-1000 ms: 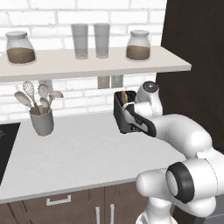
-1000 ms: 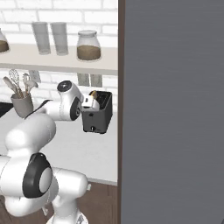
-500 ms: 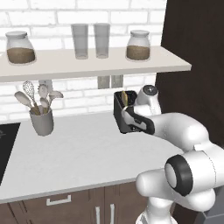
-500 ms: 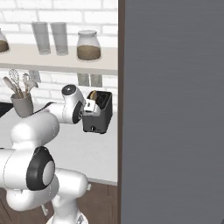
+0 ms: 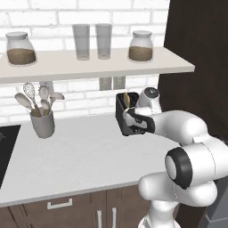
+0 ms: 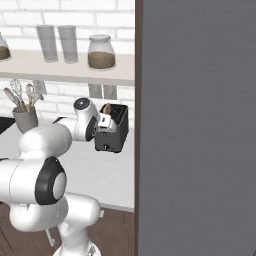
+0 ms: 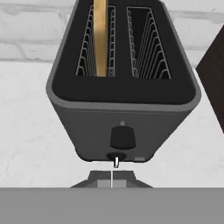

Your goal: Start the toaster. Once the lever pops up, take the bread to the plate on the dining counter.

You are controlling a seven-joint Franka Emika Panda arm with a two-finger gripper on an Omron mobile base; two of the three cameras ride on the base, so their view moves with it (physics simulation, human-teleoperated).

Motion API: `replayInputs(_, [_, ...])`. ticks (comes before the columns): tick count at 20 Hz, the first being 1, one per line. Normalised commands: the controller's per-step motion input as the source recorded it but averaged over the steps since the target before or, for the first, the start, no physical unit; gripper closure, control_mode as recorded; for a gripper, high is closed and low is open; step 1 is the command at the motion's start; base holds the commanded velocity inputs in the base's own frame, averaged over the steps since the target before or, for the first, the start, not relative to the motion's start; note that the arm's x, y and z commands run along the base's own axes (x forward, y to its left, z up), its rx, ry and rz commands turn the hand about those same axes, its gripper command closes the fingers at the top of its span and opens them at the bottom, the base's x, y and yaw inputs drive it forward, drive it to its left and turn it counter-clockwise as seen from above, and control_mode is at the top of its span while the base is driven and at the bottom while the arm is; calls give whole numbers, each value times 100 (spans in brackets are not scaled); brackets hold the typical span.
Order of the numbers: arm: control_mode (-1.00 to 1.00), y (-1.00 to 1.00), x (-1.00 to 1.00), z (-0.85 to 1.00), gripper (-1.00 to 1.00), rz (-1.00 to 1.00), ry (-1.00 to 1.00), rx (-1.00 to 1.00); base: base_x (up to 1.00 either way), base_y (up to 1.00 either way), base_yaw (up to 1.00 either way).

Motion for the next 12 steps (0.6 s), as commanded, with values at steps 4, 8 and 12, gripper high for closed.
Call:
replayInputs(4, [-100, 0, 17, 0, 100, 0, 0, 0, 0, 0, 0])
replayInputs(8, [-100, 0, 13, 0, 100, 0, 0, 0, 0, 0, 0])
replayInputs(12, [-100, -2, 14, -1, 100, 0, 0, 0, 0, 0, 0])
